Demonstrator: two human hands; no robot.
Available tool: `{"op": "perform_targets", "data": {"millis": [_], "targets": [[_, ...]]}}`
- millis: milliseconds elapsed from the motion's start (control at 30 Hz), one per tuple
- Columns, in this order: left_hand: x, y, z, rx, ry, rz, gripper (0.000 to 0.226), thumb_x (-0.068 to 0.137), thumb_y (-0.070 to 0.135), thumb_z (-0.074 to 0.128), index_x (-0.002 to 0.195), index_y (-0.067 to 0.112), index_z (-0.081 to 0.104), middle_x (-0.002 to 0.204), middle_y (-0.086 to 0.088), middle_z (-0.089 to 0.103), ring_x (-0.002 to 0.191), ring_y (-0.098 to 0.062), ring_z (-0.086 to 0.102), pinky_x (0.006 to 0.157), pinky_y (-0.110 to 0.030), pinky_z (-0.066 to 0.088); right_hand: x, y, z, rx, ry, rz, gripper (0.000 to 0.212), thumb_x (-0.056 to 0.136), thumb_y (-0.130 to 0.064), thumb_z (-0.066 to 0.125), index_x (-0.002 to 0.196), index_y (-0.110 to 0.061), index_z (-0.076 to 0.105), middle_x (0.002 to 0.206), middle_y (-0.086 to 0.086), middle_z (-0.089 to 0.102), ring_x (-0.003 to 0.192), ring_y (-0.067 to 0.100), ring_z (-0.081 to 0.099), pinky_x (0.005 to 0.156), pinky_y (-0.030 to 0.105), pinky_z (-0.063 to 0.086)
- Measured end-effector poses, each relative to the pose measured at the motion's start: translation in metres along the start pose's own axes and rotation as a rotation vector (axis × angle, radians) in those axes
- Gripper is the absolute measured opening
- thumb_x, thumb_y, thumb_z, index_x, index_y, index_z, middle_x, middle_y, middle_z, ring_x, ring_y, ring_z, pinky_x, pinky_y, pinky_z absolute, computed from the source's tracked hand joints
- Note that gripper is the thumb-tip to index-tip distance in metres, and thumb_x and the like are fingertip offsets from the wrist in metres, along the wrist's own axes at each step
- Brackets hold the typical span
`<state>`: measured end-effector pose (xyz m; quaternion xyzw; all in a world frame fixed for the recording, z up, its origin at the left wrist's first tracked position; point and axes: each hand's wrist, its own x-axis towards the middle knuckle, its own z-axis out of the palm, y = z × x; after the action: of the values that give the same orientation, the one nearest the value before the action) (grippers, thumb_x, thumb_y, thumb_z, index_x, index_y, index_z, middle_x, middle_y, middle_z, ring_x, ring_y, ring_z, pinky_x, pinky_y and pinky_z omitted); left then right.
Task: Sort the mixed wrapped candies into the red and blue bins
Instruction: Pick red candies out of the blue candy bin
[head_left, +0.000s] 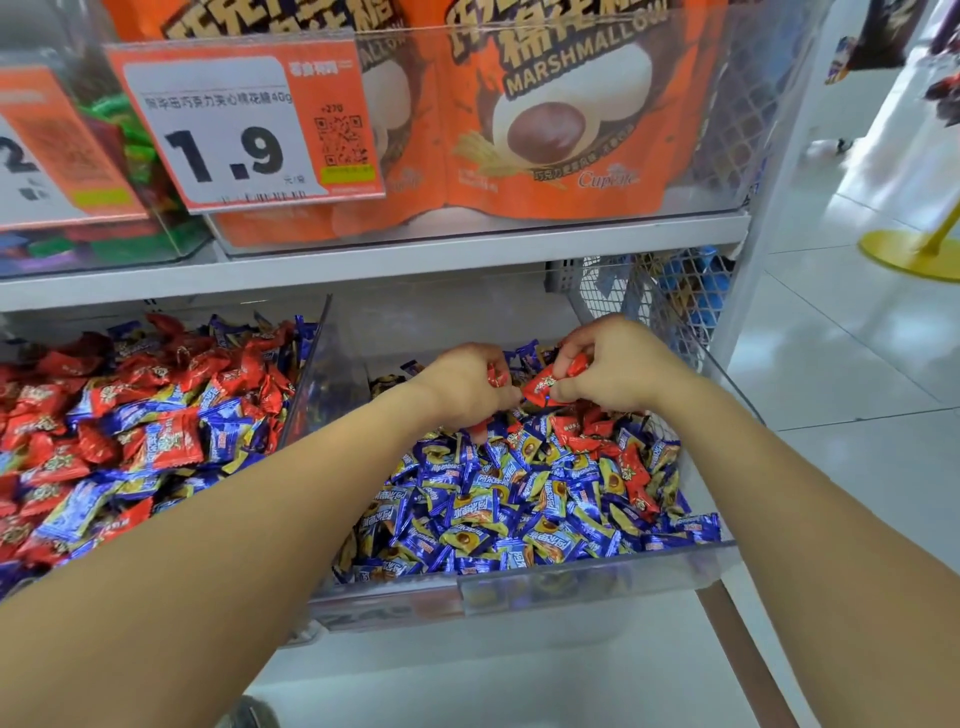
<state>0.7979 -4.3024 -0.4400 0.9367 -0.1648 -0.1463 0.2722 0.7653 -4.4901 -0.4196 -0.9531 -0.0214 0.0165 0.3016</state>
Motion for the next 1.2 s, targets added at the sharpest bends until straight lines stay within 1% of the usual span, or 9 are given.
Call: {"op": "perform_targets", "data": {"millis": [133,267,333,433,567,667,800,967,1200], "targets": [[0.003,-0.001,0.0,0.089,-0.083,0.055,0.023,0.088,0.035,0.072,0.1,0.017,0.063,0.073,0.0,0.062,0.051,-0.015,0.063,0.047,-0.023,0.048,-0.007,-0.003,-0.013,-0.019,0.038,0.021,0.018,0.072,-0.026,0.088,0.082,-0.024,0.073,0.073,-0.012,0.059,0.063,0.002,0.051,0.051,0.021,0.035],[0.007,-0.003,0.001,0.343,-0.211,0.081,0.032,0.087,0.038,0.072,0.115,0.025,0.07,0.098,-0.002,0.072,0.084,-0.023,0.07,0.074,-0.033,0.056,-0.012,-0.006,-0.012,-0.043,0.024,0.024,0.018,0.072,-0.026,0.088,0.082,-0.024,0.073,0.07,-0.013,0.057,0.059,0.0,0.049,0.049,0.018,0.033],[0.006,-0.002,0.001,0.353,-0.22,0.084,0.032,0.086,0.037,0.073,0.115,0.024,0.071,0.103,-0.001,0.072,0.081,-0.02,0.069,0.078,-0.034,0.057,-0.013,-0.006,-0.011,-0.037,0.016,0.04,0.018,0.072,-0.025,0.088,0.083,-0.024,0.073,0.072,-0.012,0.058,0.06,0.0,0.05,0.05,0.018,0.035],[0.002,0.002,-0.006,0.268,-0.156,0.062,0.025,0.086,0.032,0.075,0.108,0.021,0.071,0.087,0.005,0.069,0.054,-0.009,0.062,0.054,-0.018,0.05,-0.012,-0.005,-0.011,-0.038,-0.002,0.053,0.018,0.072,-0.024,0.088,0.083,-0.023,0.074,0.068,-0.012,0.058,0.056,0.001,0.05,0.048,0.018,0.036],[-0.008,0.003,-0.021,0.149,-0.07,0.04,0.023,0.086,0.034,0.075,0.103,0.02,0.069,0.079,-0.006,0.073,0.043,-0.009,0.062,0.063,-0.026,0.054,-0.012,-0.011,-0.01,0.016,-0.053,0.068,0.018,0.071,-0.023,0.09,0.08,-0.023,0.074,0.083,-0.003,0.07,0.064,0.015,0.067,0.061,0.034,0.06],[-0.027,0.006,-0.03,-0.02,-0.034,0.019,0.021,0.083,0.032,0.078,0.095,0.017,0.07,0.064,-0.008,0.071,0.044,-0.012,0.06,0.054,-0.022,0.046,-0.016,-0.022,-0.009,0.076,-0.106,0.072,0.019,0.07,-0.023,0.09,0.08,-0.023,0.075,0.084,0.003,0.075,0.068,0.026,0.074,0.069,0.045,0.063],[-0.057,0.003,-0.041,-0.353,-0.017,-0.038,0.021,0.088,0.024,0.072,0.096,0.008,0.062,0.057,-0.013,0.067,0.043,-0.022,0.048,0.04,-0.025,0.035,-0.026,-0.042,-0.007,0.291,-0.123,0.036,0.016,0.075,-0.013,0.086,0.086,-0.013,0.075,0.086,0.011,0.076,0.049,0.015,0.061,0.05,0.028,0.054],[-0.093,-0.01,-0.053,-0.505,-0.021,-0.084,0.029,0.093,0.019,0.065,0.103,-0.006,0.056,0.074,-0.03,0.067,0.042,-0.027,0.05,0.033,-0.021,0.027,-0.044,-0.07,0.015,0.507,-0.155,-0.002,0.01,0.077,-0.002,0.081,0.085,-0.004,0.074,0.077,0.017,0.073,0.045,0.015,0.052,0.041,0.021,0.043],[-0.15,-0.023,-0.077,-0.677,0.24,0.046,0.021,0.099,0.029,0.057,0.104,0.01,0.048,0.047,-0.004,0.058,0.037,-0.02,0.052,0.034,-0.02,0.03,-0.06,-0.124,0.035,1.029,-0.181,-0.073,0.012,0.09,0.003,0.064,0.098,-0.004,0.068,0.085,0.014,0.069,0.07,0.019,0.066,0.054,0.026,0.056]]}}
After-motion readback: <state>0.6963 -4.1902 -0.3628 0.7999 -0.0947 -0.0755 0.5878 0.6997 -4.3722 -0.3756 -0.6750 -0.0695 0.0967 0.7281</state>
